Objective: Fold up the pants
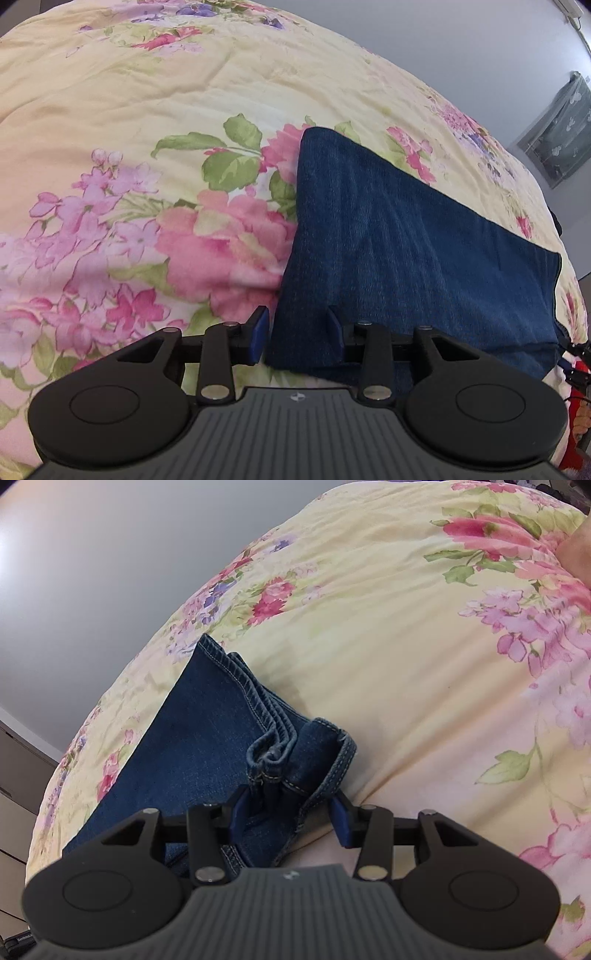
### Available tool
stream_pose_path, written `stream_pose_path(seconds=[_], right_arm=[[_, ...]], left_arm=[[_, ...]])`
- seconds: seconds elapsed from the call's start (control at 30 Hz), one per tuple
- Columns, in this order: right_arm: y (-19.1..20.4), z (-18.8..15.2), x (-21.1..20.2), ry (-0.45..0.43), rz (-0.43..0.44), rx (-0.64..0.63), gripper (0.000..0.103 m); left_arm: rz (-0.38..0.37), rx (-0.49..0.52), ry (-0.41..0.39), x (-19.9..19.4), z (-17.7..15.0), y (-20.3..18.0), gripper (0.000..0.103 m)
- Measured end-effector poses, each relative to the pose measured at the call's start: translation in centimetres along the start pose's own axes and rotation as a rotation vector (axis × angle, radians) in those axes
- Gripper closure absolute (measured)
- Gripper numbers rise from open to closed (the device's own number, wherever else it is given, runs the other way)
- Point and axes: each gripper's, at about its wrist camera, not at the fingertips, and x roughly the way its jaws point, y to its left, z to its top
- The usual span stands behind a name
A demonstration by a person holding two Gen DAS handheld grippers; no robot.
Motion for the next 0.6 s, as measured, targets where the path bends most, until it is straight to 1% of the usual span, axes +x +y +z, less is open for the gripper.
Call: stream_pose_path(seconds=[0.1,0.13,0.17,0.23,0.3,0.33,0.4,0.43,0.53,0.57,0.6], right_arm=[[0.1,0.1,0.4,0.011,-0.010,-0.004,0.062],[0.2,0.1,0.3,0.014,-0.014,-0.011,0.062],[0.3,0.2,0.0,0.014,-0.022,-0.017,0.062],[1.0,0.1,-1.2,0.001,-0.052,-0.059,0.062],[1.8,-0.1,-2.9,-0.030,-0.091,-0.133,0.062],[2.3,-0.3,-3.9,-0.052,-0.094,-0.170,0.062],[3.5,-0.6,-5.5,-0.092,-0.077,-0.236,0.063],[4.2,-0.7,-6.1,-0.103,-0.058,-0.271,0.067],[7.9,-1.0,-5.9,-0.075,0.021,-0.393,0.079],[9.3,-1.2,-5.4,-0.060,0.054,-0.432,0.082],[10.7,-1.5,-4.6,-0.040,0.083,-0.471,0.087]], left_arm=[[0.029,-0.003,0.052,0.6,-1.0,0.0,0.061],[0.040,0.004,0.050,0.4,-1.2,-0.1,0.062],[0.045,0.014,0.034,-0.2,-1.3,-0.3,0.064],[0.044,0.036,-0.017,-1.6,-1.2,-0.7,0.064],[0.014,0.031,-0.078,-3.2,-0.8,-0.9,0.064],[-0.005,0.019,-0.103,-3.7,-0.4,-0.8,0.063],[-0.038,-0.013,-0.133,-4.2,0.7,-0.7,0.057],[-0.044,-0.025,-0.139,-4.1,1.3,-0.6,0.054],[-0.011,-0.044,-0.145,-3.0,2.9,-0.8,0.054],[0.001,-0.050,-0.148,-2.5,3.3,-0.8,0.053],[0.012,-0.058,-0.145,-2.0,3.7,-0.9,0.053]])
